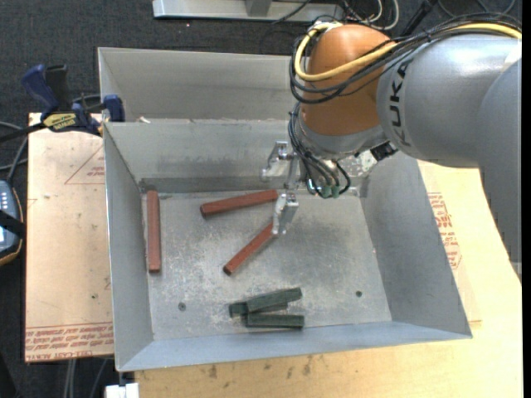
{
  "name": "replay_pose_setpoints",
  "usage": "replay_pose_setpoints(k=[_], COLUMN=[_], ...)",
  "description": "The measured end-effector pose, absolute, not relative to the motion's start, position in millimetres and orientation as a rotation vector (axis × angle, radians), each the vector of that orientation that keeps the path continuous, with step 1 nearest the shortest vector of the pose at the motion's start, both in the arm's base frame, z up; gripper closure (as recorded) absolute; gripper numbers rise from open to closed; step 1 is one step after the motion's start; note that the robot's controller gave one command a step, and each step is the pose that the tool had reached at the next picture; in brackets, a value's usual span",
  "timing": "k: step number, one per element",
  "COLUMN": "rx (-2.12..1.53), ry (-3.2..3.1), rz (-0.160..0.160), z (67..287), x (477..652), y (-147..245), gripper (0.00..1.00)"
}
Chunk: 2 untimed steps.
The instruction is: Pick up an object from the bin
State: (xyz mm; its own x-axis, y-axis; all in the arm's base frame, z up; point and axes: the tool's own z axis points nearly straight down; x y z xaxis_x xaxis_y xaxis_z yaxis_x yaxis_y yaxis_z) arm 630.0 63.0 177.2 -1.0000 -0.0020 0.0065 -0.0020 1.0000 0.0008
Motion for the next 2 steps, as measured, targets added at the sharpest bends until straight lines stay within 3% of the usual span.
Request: replay_pose_setpoints(k=[1, 2], rx=[0.002, 0.298], ry=[-3.143, -3.146], rz=[-0.002, -0.008], z=[182, 84], x=[631.7, 624.1], y=[63, 67], gripper=[0.00, 1.00])
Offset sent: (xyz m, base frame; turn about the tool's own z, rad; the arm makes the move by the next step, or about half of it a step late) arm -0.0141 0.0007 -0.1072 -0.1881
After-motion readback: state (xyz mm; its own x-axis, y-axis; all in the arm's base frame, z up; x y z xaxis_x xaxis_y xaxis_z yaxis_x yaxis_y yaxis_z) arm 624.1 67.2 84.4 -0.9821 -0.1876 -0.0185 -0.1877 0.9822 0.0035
